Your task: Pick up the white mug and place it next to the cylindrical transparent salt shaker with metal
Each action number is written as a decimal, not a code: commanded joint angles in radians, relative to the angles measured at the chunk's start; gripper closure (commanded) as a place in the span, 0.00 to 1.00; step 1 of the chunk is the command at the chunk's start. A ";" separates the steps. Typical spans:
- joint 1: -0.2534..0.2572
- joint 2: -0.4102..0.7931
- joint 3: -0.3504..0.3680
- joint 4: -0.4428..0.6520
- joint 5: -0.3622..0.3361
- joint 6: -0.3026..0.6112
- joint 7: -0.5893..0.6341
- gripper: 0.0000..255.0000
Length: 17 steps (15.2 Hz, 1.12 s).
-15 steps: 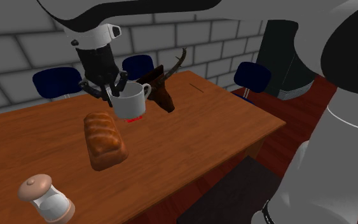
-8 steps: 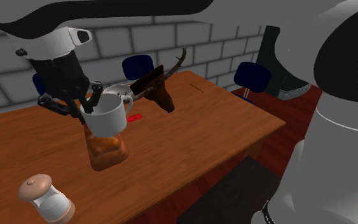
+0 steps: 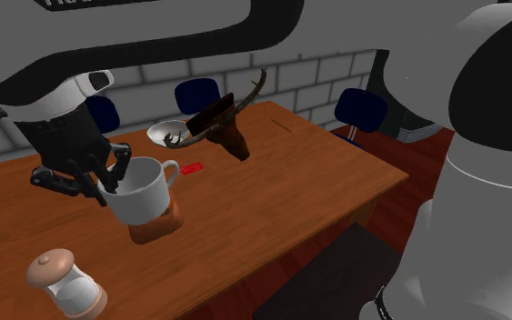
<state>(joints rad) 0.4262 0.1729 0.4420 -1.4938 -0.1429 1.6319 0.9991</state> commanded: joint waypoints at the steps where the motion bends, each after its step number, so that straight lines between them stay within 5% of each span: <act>1: -0.001 -0.002 0.000 -0.028 0.000 0.027 0.003 1.00; 17: -0.010 0.000 -0.006 -0.241 -0.006 0.241 0.020 1.00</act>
<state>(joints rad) 0.4159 0.1695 0.4363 -1.7238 -0.1466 1.8581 1.0165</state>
